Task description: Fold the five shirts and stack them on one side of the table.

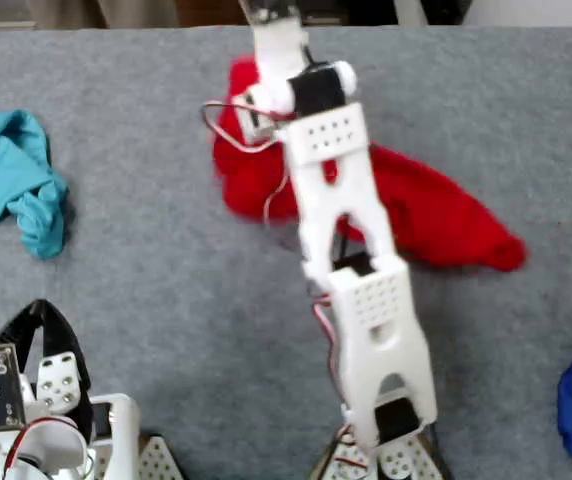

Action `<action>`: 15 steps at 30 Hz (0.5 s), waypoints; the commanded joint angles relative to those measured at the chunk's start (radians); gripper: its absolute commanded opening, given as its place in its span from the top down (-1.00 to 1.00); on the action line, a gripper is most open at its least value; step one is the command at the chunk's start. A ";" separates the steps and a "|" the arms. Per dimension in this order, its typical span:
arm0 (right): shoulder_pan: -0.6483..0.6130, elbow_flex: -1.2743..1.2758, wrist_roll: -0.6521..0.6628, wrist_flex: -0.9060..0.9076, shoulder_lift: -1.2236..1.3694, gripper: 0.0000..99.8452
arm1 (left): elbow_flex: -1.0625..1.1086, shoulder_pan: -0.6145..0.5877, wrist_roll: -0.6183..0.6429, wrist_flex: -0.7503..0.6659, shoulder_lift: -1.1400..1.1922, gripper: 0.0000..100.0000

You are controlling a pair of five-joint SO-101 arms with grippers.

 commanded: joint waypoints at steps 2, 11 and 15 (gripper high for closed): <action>-0.071 -0.189 0.072 -0.014 -0.173 0.99 | 0.003 -0.012 -0.002 0.009 0.001 0.96; -0.154 0.096 0.041 0.094 -0.407 0.99 | 0.003 -0.012 0.028 0.009 0.002 0.96; -0.203 0.414 0.040 0.094 -0.575 0.99 | 0.003 -0.012 0.026 0.009 0.002 0.96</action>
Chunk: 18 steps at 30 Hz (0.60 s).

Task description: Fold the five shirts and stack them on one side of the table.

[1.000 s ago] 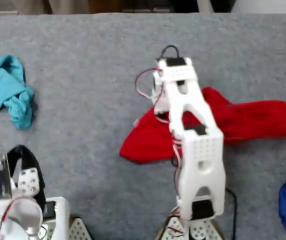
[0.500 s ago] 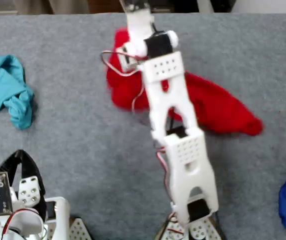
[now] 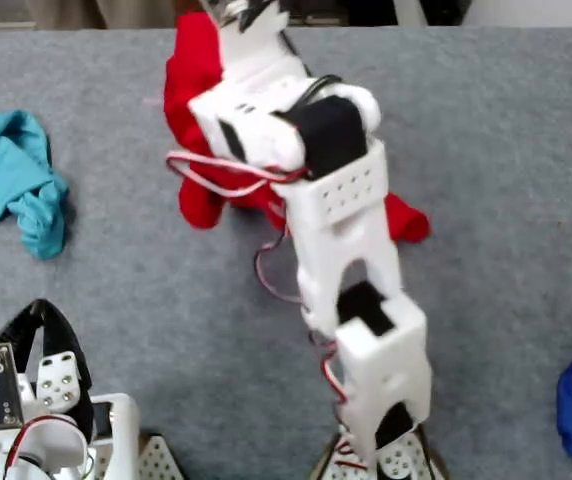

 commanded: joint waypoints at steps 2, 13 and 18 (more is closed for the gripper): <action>-0.062 0.418 -0.044 0.017 -0.260 0.99 | 0.003 -0.012 0.008 0.009 0.002 0.96; -0.128 1.362 -0.106 0.012 -0.739 0.98 | 0.003 -0.114 0.000 0.009 0.004 0.96; -0.130 1.612 -0.106 0.012 -0.934 0.92 | 0.029 -0.114 0.000 0.008 0.004 0.96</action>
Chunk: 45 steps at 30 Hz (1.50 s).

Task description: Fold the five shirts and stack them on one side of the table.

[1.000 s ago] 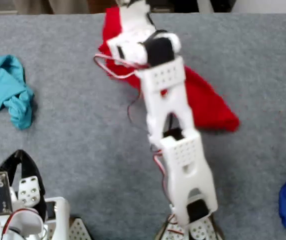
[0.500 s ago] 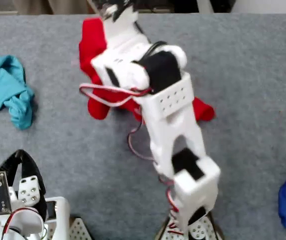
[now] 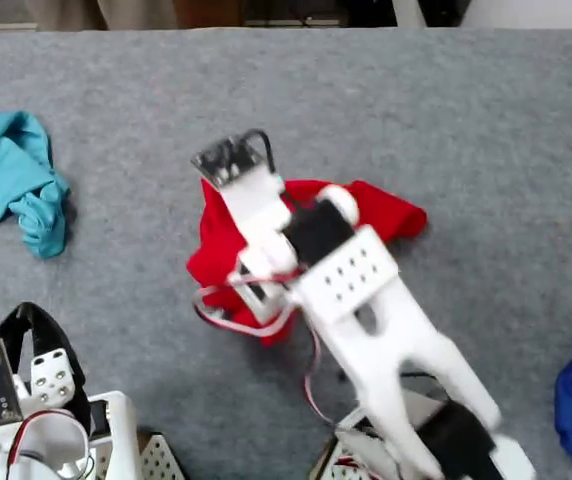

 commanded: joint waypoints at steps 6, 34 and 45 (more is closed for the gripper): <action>-0.173 0.377 -0.011 0.011 -0.387 0.44 | 0.078 -0.008 0.000 0.008 0.004 0.96; 0.613 -0.242 0.064 -0.120 -0.108 0.29 | -0.189 0.480 0.304 -0.407 1.165 0.68; 0.779 -0.473 0.066 -0.110 0.260 0.29 | -0.560 0.474 0.387 -0.517 1.817 0.68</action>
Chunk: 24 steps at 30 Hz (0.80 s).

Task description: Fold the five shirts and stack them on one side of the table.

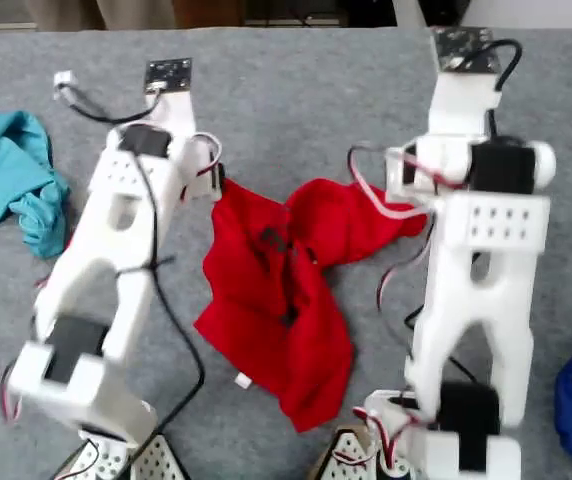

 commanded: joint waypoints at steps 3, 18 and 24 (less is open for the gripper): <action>0.050 -0.059 0.011 -0.015 0.090 0.29 | -0.276 -0.009 0.071 -0.012 0.255 0.69; 0.047 -0.010 0.003 -0.272 0.351 0.29 | -0.451 -0.015 0.060 0.025 0.512 0.95; 0.042 0.013 -0.087 -0.445 0.588 0.29 | -0.454 -0.018 0.057 0.041 0.506 0.96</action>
